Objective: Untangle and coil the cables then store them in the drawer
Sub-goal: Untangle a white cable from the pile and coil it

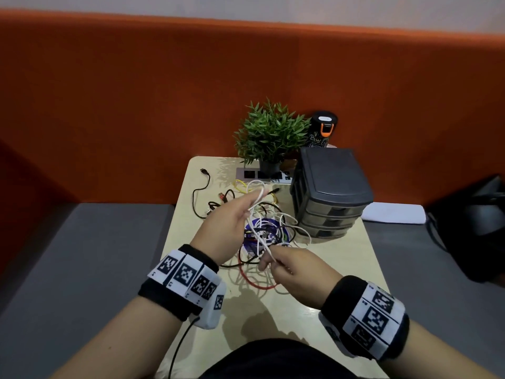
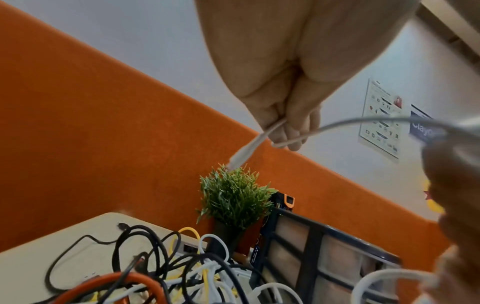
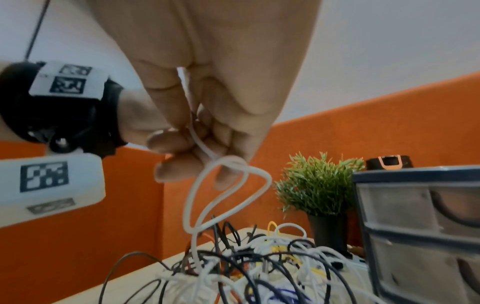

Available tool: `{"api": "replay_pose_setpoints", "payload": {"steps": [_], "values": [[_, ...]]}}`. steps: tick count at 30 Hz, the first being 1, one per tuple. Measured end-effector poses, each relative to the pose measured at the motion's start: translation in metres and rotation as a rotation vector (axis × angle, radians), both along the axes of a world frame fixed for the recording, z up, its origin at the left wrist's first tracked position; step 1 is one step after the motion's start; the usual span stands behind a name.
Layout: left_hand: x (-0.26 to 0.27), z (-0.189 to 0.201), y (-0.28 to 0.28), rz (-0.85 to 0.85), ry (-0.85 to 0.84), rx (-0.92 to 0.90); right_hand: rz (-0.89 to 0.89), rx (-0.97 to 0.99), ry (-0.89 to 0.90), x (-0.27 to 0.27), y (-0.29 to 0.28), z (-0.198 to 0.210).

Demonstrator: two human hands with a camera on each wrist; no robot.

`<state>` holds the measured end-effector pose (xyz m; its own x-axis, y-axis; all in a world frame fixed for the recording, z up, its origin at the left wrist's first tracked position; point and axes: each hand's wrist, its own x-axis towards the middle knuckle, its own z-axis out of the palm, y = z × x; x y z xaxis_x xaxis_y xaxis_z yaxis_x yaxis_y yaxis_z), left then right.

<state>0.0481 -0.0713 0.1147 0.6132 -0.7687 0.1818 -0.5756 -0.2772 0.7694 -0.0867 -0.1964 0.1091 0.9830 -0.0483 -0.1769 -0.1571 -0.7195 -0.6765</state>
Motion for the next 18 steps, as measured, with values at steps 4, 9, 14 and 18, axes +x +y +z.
{"api": "replay_pose_setpoints", "payload": {"steps": [4, 9, 14, 18], "values": [[-0.007, -0.012, -0.007, 0.004, 0.007, 0.024, -0.023, 0.177, -0.116, -0.004, -0.006, 0.012], [-0.016, -0.015, -0.01, -0.05, 0.142, -0.061, -0.106, 0.248, -0.231, -0.003, -0.027, 0.02], [-0.034, 0.002, -0.019, -0.04, 0.541, -0.252, -0.253, 0.304, -0.347, 0.004, -0.041, 0.022], [-0.042, 0.018, -0.024, -0.06, 0.723, -0.34, -0.319, 0.304, -0.419, 0.009, -0.049, 0.023]]}}
